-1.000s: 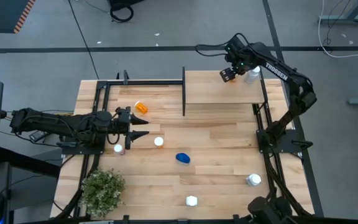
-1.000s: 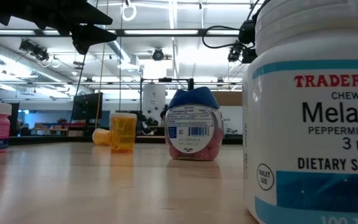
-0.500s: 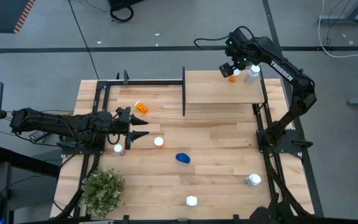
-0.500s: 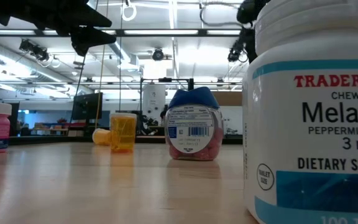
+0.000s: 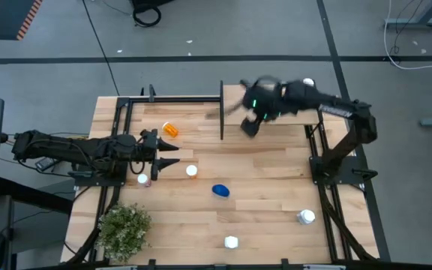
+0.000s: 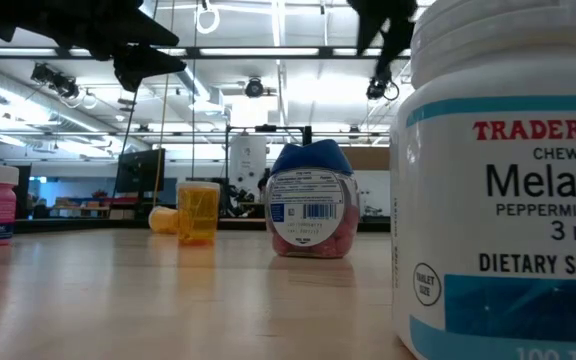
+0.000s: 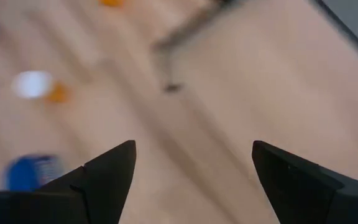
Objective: Pick and place medicine bottles onto shelf by color
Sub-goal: Put the blue pill bottle on the shelf
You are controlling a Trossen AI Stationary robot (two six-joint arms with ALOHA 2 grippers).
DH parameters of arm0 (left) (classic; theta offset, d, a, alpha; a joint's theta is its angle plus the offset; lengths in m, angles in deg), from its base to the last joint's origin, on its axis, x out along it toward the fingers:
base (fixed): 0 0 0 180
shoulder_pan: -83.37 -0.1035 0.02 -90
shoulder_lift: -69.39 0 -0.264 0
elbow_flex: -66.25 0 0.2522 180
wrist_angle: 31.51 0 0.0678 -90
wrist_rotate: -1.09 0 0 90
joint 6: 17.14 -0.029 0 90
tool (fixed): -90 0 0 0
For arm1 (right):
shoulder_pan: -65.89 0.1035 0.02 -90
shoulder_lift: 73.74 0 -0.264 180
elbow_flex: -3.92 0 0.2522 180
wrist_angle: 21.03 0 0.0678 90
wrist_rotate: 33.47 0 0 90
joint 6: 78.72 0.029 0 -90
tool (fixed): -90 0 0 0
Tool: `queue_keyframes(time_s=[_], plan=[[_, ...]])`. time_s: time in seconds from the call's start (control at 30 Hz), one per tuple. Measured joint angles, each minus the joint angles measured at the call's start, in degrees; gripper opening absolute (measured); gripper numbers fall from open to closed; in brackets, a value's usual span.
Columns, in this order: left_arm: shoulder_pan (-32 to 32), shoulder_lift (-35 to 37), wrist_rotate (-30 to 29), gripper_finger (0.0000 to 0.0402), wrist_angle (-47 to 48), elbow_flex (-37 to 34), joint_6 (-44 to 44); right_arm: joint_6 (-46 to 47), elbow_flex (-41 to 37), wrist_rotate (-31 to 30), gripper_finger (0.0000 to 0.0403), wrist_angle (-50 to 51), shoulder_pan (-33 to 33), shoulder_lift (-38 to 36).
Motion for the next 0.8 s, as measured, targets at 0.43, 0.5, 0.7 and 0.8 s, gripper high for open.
queue_keyframes(time_s=[0.43,0.5,0.7,0.8], plan=[[1.0,-0.3,-0.1,0.0229,1.4,0.0,4.1,8.1,-11.8,-8.5,0.0328,-21.3,25.9,4.3],[1.9,-0.5,0.0,0.0229,1.6,0.0,4.5,7.8,-13.7,-8.5,0.0328,-24.6,28.0,6.0],[4.0,-3.3,-0.5,0.0228,1.6,0.0,4.6,7.3,-14.2,-10.0,0.0328,-28.9,32.3,12.8],[4.5,-5.4,-1.5,0.0229,1.5,0.0,4.8,7.3,-14.1,-10.4,0.0328,-30.1,33.2,15.9]])
